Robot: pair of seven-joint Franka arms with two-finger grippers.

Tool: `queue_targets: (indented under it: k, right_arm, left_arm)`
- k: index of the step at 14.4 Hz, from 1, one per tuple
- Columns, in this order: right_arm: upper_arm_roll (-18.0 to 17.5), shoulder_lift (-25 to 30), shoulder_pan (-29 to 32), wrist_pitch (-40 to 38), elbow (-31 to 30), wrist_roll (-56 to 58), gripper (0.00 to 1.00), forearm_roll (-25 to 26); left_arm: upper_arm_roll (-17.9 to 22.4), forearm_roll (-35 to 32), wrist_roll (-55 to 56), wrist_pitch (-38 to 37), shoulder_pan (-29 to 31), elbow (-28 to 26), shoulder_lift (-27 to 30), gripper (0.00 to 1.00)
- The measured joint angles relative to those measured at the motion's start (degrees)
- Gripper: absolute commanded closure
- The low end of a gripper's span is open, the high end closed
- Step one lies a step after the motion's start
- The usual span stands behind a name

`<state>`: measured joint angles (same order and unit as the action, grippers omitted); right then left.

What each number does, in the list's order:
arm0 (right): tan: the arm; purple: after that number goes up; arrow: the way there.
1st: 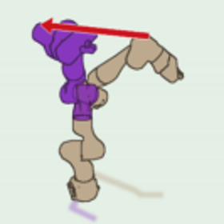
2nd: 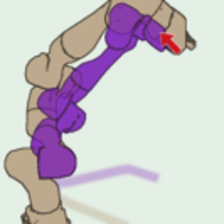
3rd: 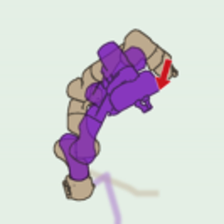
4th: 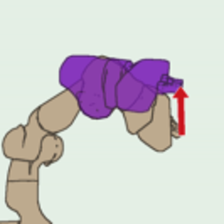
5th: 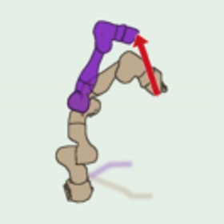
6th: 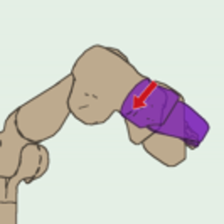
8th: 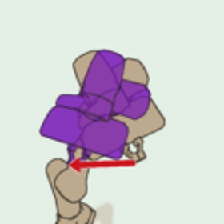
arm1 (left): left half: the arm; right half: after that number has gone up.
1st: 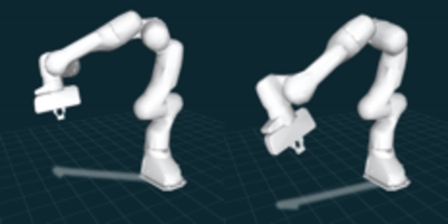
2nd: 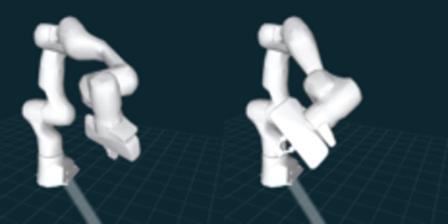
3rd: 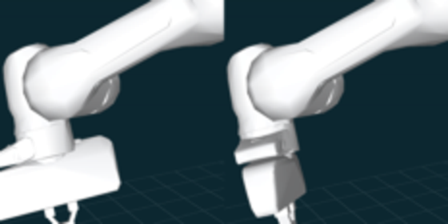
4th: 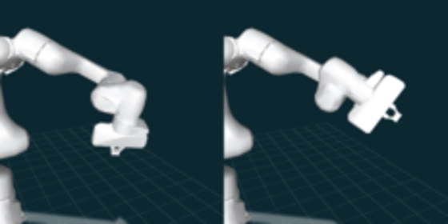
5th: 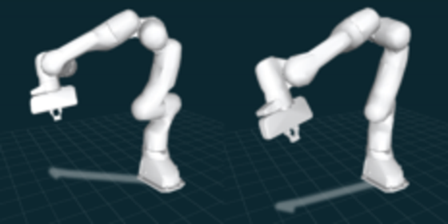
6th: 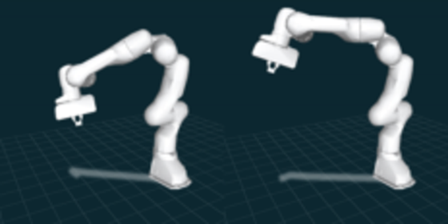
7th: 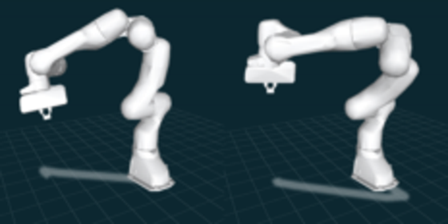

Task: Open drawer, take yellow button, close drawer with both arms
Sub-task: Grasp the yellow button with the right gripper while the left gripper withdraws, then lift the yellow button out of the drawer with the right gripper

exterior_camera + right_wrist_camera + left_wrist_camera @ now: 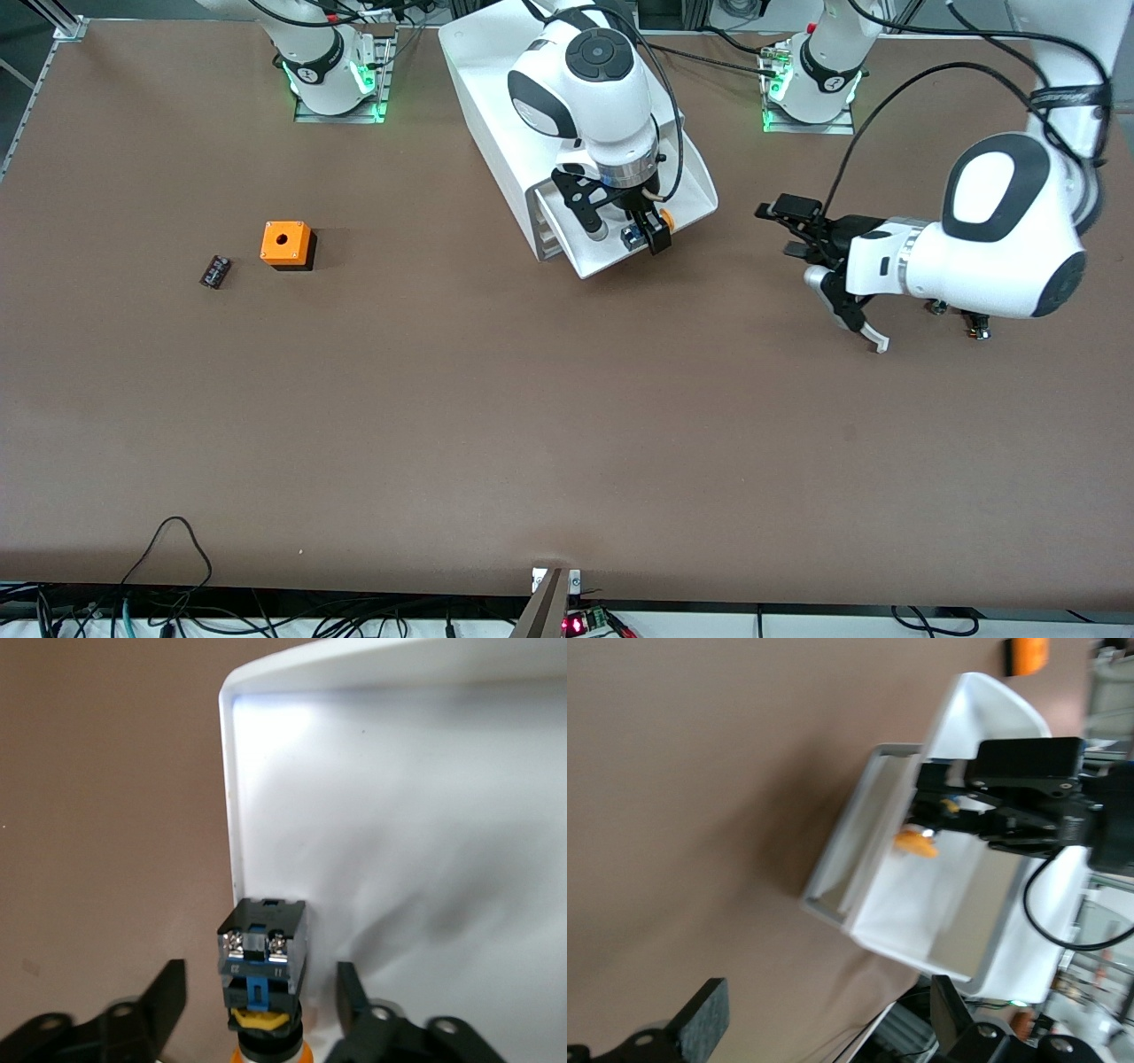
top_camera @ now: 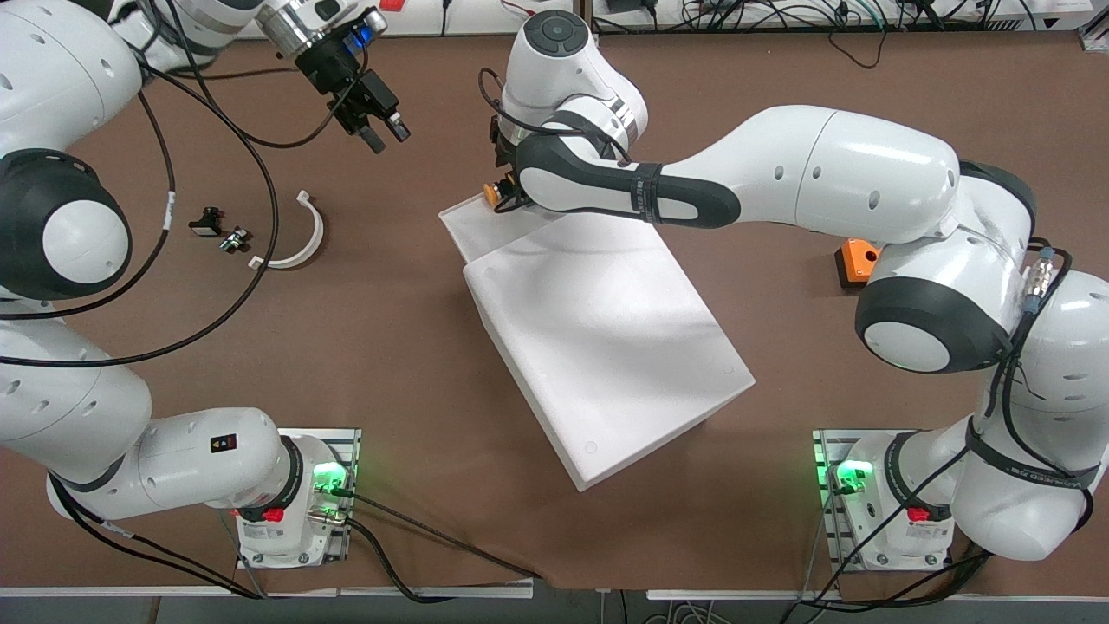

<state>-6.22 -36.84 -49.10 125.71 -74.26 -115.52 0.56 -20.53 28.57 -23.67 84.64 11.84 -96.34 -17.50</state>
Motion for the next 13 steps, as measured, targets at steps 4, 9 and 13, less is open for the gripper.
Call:
queue_targets:
  k: [4, 9, 13]
  right_arm:
    - [0.2, 0.0, 0.0, -0.1, 0.1, 0.1, 1.0, 0.0]
    - [0.6, 0.5, 2.8, -4.0, 2.7, 2.5, 1.0, -1.4]
    - [0.8, 0.9, 9.3, -12.3, 9.6, 11.8, 1.0, -8.9]
  left_arm:
    - [-0.9, -10.4, 8.0, -3.8, -0.4, 7.1, 0.1, 0.0]
    - [-3.0, -26.0, 16.1, -7.7, -1.2, 15.3, 1.2, 0.0]
    - [-2.8, -33.8, 16.1, -7.7, -1.2, 19.5, 1.1, 0.0]
